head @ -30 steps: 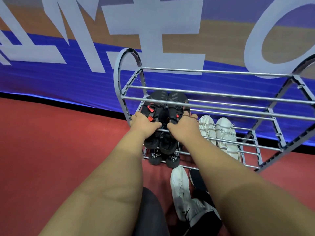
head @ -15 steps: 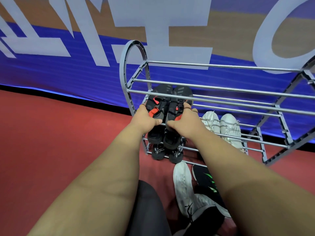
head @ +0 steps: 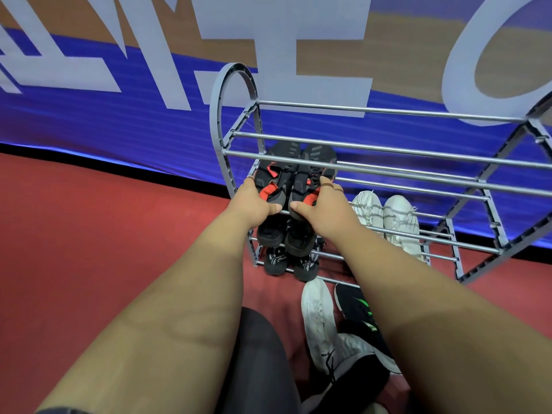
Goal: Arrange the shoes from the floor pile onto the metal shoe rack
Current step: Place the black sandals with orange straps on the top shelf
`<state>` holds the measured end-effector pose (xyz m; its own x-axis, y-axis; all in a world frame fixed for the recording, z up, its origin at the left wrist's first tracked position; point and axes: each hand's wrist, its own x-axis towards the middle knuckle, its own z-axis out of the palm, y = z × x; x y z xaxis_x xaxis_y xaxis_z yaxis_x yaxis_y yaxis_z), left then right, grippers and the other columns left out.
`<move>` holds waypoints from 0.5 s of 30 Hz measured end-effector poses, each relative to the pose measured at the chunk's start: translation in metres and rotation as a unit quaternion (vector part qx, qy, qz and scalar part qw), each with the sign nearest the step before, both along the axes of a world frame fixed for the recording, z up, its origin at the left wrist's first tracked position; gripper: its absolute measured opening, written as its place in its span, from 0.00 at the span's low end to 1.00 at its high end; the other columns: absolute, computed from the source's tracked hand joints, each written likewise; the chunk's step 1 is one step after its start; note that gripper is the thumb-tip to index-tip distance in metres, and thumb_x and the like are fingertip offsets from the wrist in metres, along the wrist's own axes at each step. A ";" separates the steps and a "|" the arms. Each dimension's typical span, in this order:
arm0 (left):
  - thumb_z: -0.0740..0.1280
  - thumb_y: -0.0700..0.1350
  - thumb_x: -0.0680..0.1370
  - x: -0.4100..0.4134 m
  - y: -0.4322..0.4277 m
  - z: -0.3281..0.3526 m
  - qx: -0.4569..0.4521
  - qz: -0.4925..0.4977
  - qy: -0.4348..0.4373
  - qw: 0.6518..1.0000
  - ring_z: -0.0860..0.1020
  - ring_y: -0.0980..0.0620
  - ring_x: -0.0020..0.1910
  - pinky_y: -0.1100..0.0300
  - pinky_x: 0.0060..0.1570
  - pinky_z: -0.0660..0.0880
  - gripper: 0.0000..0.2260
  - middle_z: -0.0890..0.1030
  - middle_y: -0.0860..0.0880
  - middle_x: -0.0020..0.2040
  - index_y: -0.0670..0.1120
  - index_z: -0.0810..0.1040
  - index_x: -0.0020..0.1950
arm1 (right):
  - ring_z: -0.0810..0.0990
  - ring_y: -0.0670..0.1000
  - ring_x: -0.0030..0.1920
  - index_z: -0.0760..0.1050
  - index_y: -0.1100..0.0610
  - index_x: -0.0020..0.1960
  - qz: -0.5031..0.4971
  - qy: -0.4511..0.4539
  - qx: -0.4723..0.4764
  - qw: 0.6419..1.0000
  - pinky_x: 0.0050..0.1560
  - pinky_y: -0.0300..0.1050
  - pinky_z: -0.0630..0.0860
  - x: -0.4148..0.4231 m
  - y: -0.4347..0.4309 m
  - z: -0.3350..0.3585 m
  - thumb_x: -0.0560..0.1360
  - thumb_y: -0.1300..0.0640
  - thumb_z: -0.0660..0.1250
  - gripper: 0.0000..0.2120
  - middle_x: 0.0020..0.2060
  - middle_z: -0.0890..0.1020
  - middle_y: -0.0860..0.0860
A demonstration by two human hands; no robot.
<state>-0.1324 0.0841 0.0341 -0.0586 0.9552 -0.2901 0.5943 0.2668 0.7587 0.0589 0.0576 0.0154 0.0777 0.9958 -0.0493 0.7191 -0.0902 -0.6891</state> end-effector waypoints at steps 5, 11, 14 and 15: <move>0.78 0.47 0.78 -0.001 -0.006 0.016 -0.012 -0.021 0.091 0.996 0.75 0.40 0.69 0.50 0.59 0.75 0.41 0.72 0.42 0.76 0.43 0.58 0.84 | 0.73 0.60 0.71 0.60 0.60 0.82 -0.002 -0.002 -0.022 1.000 0.64 0.53 0.77 0.001 -0.001 0.003 0.75 0.38 0.76 0.46 0.73 0.72 0.60; 0.72 0.44 0.82 0.015 -0.025 0.041 -0.069 -0.074 0.252 0.962 0.80 0.39 0.64 0.50 0.52 0.77 0.34 0.71 0.36 0.74 0.36 0.57 0.80 | 0.73 0.65 0.71 0.62 0.60 0.80 0.002 -0.062 -0.023 0.998 0.70 0.58 0.74 0.009 -0.018 0.013 0.75 0.45 0.76 0.42 0.72 0.71 0.61; 0.64 0.46 0.85 0.025 -0.040 0.052 -0.088 -0.112 0.300 0.943 0.78 0.39 0.69 0.49 0.63 0.77 0.31 0.70 0.36 0.75 0.35 0.55 0.83 | 0.75 0.66 0.66 0.68 0.60 0.72 0.014 -0.101 -0.005 0.995 0.66 0.59 0.75 0.017 -0.034 0.021 0.75 0.51 0.73 0.30 0.65 0.74 0.61; 0.63 0.48 0.86 0.026 -0.046 0.056 -0.096 -0.136 0.318 0.933 0.78 0.39 0.68 0.50 0.63 0.77 0.29 0.72 0.37 0.73 0.35 0.59 0.81 | 0.75 0.65 0.65 0.70 0.60 0.70 0.014 -0.108 0.002 0.994 0.65 0.59 0.75 0.021 -0.040 0.023 0.75 0.52 0.73 0.27 0.64 0.74 0.61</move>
<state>-0.1062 0.0377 0.0905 -0.0395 0.8941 -0.4461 0.9740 0.1341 0.1825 0.0799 0.0172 0.0384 0.0587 0.9978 -0.0299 0.8527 -0.0657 -0.5183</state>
